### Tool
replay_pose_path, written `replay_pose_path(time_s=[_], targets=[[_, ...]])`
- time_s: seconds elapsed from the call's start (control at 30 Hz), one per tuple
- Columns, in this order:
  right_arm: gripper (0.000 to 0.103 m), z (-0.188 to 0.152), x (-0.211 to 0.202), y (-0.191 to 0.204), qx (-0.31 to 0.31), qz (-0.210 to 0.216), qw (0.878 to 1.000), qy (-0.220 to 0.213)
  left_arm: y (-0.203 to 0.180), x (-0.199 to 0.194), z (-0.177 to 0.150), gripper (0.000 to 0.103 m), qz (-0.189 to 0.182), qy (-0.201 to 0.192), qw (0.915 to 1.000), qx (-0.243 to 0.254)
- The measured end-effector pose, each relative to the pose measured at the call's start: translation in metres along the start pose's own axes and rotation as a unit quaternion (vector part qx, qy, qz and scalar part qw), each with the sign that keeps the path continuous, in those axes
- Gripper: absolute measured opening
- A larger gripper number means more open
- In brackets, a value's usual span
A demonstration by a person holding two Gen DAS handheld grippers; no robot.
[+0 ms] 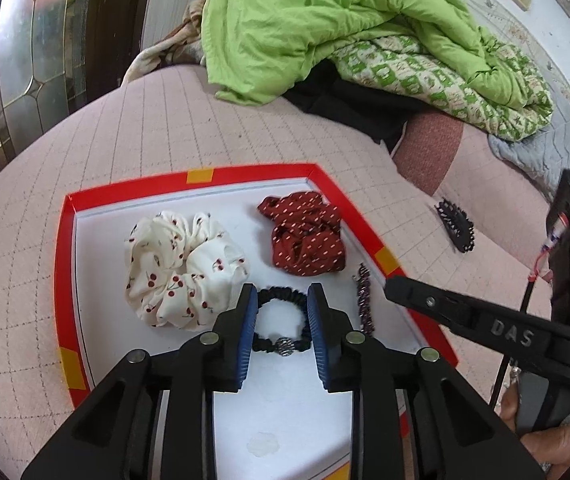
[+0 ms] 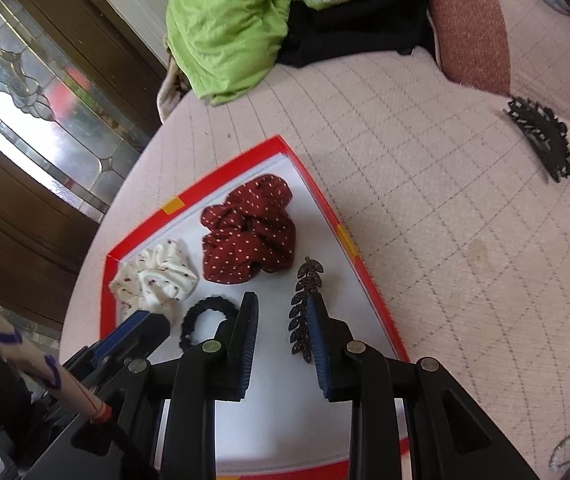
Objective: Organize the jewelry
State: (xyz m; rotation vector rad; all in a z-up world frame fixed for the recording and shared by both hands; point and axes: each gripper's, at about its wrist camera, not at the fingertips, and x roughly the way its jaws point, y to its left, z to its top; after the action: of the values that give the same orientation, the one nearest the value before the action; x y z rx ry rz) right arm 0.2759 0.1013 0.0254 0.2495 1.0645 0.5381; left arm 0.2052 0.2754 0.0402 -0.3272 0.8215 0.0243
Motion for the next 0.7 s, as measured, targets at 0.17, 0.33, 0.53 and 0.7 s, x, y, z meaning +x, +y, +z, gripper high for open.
replay_pose_path(time_s=[0.17, 0.33, 0.53, 0.7], targets=[[0.027, -0.015, -0.025, -0.012, 0.013, 0.015, 1.000, -0.013, -0.013, -0.009, 0.000, 0.028, 0.001, -0.014, 0.9998, 0.014], [0.027, -0.042, -0.059, -0.034, 0.031, 0.025, 0.999, -0.035, -0.029, -0.011, -0.004, 0.028, -0.003, -0.015, 0.9995, 0.029], [0.027, -0.086, -0.107, -0.073, 0.045, 0.007, 0.996, -0.075, -0.062, -0.013, -0.015, 0.029, -0.021, -0.021, 0.9982, 0.052], [0.027, -0.110, -0.153, -0.124, 0.071, -0.052, 0.989, -0.122, -0.105, -0.012, -0.036, 0.029, -0.027, -0.024, 0.9933, 0.110]])
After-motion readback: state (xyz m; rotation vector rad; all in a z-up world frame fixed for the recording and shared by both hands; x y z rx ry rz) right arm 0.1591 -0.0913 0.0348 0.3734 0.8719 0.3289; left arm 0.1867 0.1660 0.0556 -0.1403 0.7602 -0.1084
